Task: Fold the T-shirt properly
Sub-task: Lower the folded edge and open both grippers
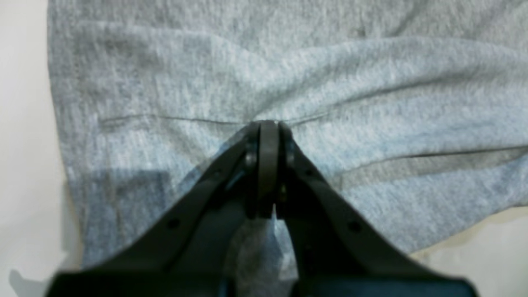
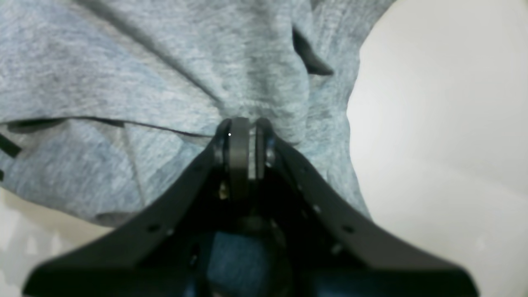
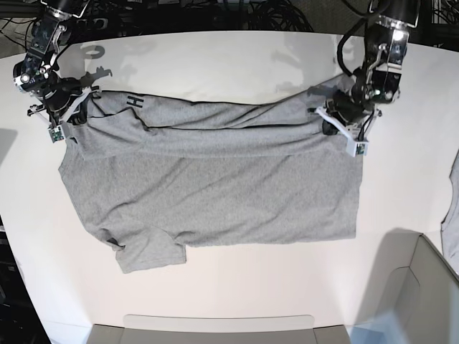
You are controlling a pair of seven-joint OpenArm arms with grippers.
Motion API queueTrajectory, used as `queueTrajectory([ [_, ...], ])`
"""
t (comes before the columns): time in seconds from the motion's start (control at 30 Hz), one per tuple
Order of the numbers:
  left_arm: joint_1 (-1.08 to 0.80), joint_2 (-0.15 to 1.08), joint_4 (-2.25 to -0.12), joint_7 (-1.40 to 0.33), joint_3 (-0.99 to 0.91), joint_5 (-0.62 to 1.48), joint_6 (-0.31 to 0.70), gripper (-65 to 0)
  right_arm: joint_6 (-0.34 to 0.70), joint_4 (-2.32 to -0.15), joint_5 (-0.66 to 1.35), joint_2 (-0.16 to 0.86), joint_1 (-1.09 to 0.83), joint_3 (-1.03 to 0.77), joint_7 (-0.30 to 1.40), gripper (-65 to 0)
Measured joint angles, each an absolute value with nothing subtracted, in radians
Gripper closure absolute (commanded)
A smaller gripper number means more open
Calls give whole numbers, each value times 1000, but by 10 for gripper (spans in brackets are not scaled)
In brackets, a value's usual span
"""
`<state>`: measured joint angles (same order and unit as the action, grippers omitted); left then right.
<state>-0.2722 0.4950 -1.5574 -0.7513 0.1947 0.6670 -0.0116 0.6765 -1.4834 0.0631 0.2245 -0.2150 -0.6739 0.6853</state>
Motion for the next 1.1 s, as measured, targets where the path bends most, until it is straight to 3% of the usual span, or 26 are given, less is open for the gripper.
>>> queueTrajectory([
  [0.37,-533,557,-1715,-682,183,669,-3,0,686,-1485,7,242,-260,-770,679,-50],
  [0.53,-635,551,-1773,-738,101,702,13,0,686,-1485,-60,231,-247,-835,685,-50],
  [0.83,-597,536,-1816,-894,30,704,-2,-2,686,-1486,-92,202,-211,-848,710,-50],
  [1.0,-559,508,-1885,-916,25,636,-56,-139,687,-1485,-134,195,-195,-848,709,-50],
  [1.1,-565,495,-1962,-920,24,647,-49,-166,686,-1485,-180,187,-181,-848,706,-50],
])
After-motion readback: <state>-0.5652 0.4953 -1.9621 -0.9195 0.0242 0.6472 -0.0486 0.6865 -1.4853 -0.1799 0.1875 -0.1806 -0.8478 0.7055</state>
